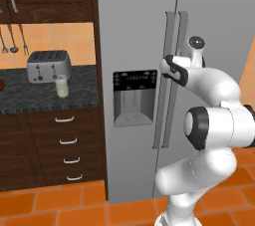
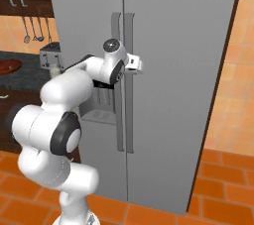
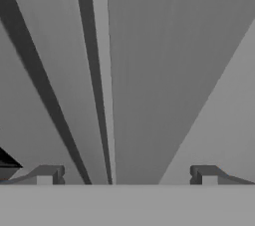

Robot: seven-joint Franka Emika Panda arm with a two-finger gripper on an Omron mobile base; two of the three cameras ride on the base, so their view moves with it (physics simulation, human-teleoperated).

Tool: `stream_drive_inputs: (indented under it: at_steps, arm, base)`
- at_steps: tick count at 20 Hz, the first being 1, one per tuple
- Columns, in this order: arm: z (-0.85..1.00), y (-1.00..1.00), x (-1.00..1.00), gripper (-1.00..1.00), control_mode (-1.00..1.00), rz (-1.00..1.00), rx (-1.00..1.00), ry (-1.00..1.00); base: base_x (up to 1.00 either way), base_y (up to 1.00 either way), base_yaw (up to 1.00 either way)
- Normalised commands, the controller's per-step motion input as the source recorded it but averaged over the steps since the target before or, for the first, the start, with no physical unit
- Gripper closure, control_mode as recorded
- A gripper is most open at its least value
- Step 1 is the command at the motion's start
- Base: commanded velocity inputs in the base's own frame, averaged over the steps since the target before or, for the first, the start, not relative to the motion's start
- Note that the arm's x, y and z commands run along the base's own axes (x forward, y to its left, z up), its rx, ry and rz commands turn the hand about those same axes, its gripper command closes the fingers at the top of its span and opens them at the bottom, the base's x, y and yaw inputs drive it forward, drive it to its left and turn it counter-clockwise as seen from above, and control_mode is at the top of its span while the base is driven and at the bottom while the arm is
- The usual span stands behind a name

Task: Grab a lemon wedge from the fridge and one ice cube from the ice bowl, and put them in the glass of lemonade.

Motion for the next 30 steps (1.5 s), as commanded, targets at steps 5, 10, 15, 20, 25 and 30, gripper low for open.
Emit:
stream_drive_inputs:
  at_steps: [5,10,15,20,25,30]
  arm:
    - [-0.11,-0.22,0.36,-1.0,-1.0,-0.01,0.0,0.0]
    - [-0.06,-0.46,0.2,-1.0,-1.0,-0.05,0.02,-0.01]
    - [0.0,-0.48,0.0,-1.0,-1.0,-0.05,0.09,-0.1]
    - [0.0,-0.39,-0.16,-1.0,-1.0,-0.01,0.07,-0.1]
    - [0.0,-0.23,0.38,-1.0,-1.0,0.0,0.0,-0.02]
    - [0.02,0.06,-0.09,-1.0,-1.0,0.01,0.02,-0.03]
  base:
    - [0.0,0.0,0.0]
    - [0.0,0.0,0.0]
    - [0.0,0.0,0.0]
    - [0.0,0.0,0.0]
    - [0.0,0.0,0.0]
    - [0.0,0.0,0.0]
